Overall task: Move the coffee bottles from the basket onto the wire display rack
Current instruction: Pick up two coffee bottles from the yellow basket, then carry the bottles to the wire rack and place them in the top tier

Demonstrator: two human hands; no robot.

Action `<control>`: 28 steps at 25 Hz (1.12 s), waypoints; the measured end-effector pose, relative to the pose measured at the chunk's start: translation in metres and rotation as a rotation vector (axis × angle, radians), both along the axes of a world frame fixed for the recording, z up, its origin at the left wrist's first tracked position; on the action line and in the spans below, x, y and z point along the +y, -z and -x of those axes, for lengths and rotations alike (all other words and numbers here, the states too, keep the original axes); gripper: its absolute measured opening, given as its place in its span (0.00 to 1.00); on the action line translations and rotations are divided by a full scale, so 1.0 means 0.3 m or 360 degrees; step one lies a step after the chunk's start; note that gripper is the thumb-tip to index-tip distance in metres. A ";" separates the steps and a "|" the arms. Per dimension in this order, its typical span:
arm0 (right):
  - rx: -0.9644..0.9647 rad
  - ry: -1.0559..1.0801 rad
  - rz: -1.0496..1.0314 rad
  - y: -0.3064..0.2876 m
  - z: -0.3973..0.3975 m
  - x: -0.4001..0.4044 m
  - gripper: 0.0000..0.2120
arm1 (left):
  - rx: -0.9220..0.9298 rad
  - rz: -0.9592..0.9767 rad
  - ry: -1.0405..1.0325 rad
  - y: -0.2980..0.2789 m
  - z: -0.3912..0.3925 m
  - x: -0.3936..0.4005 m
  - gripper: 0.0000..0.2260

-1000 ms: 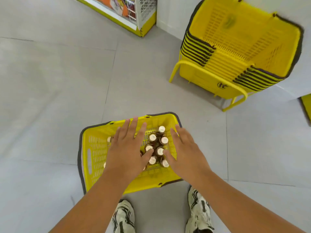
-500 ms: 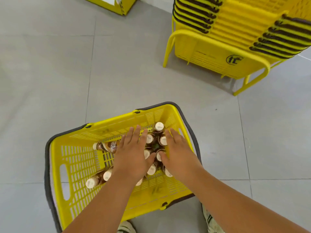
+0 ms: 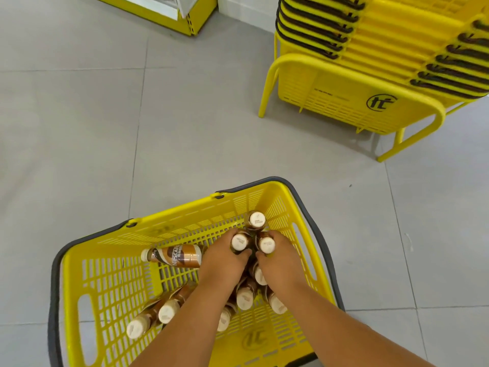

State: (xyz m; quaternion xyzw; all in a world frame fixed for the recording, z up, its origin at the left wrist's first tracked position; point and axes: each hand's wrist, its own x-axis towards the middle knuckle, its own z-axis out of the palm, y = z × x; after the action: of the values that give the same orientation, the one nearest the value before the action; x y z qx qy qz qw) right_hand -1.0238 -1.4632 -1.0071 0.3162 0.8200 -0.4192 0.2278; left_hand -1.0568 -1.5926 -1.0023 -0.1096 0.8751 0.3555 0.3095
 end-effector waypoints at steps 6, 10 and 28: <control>0.0103 -0.0092 0.0013 -0.116 -0.025 0.013 0.08 | 0.0219 -0.0032 -0.0036 -0.088 -0.017 -0.058 0.16; 0.0255 -0.0015 0.0041 -0.384 -0.047 0.020 0.07 | 0.0267 -0.0180 -0.0124 -0.342 -0.048 -0.104 0.17; 0.0991 -0.0346 0.0134 -2.210 -0.036 0.024 0.18 | 0.0876 -0.0582 -0.0294 -2.235 -0.095 -0.170 0.16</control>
State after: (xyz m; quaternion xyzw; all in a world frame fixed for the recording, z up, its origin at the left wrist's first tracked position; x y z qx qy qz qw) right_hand -1.0129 -1.4560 -0.3441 0.0738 0.8612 -0.5024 0.0225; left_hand -1.0283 -1.6435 -0.3319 -0.0310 0.8340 0.5492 0.0428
